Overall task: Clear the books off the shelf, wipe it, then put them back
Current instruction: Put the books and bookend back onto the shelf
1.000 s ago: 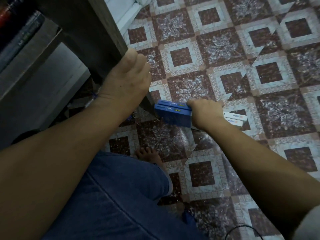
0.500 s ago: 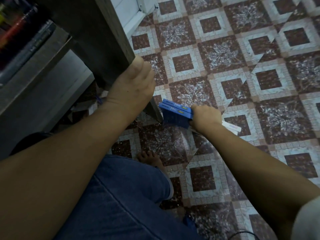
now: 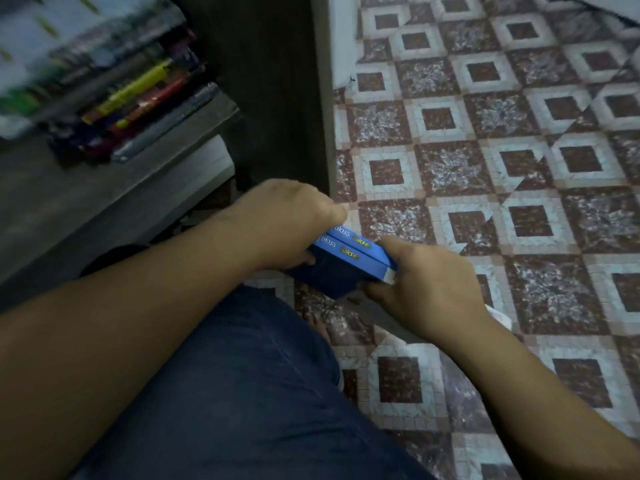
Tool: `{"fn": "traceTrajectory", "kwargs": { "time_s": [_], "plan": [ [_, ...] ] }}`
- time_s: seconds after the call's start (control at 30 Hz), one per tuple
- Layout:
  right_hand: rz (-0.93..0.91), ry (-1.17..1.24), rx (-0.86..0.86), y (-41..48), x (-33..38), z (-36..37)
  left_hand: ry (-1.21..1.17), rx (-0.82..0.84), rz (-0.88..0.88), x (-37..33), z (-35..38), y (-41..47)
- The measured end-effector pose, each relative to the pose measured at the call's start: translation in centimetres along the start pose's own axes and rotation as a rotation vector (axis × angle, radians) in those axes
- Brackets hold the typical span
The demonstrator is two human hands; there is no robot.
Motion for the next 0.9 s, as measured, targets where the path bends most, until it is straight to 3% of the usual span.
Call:
{"fn": "traceTrajectory", "kwargs": {
  "time_s": [0.1,0.2,0.6,0.73,0.9],
  "plan": [
    [-0.087,0.086,-0.110,-0.7,3.8,-2.4,-0.102,-0.072,-0.101,2.0,-1.9,-5.5],
    [-0.177,0.250,-0.108,-0.1,8.1,-4.0,-0.005,-0.191,-0.204,4.2,-3.8,-10.8],
    [-0.670,0.264,-0.343,2.4,29.2,-8.1,0.148,-0.482,-0.665,11.7,-7.3,-32.0],
    [-0.755,0.377,-0.483,2.2,35.5,-8.0,0.140,-0.714,-0.788,12.9,-6.5,-37.5],
    [-0.782,0.678,-0.475,2.7,42.3,-4.0,0.121,-0.880,-0.861,14.4,-3.6,-41.4]
  ]
}}
Point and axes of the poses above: each hand's wrist, its own y-axis towards the middle knuckle, its own z-axis out of the palm, x = y × z, the point moved 1 cm from there along y, towards the middle knuckle, and after that the axes turned 3 degrees about x, right-handed, at the moved point
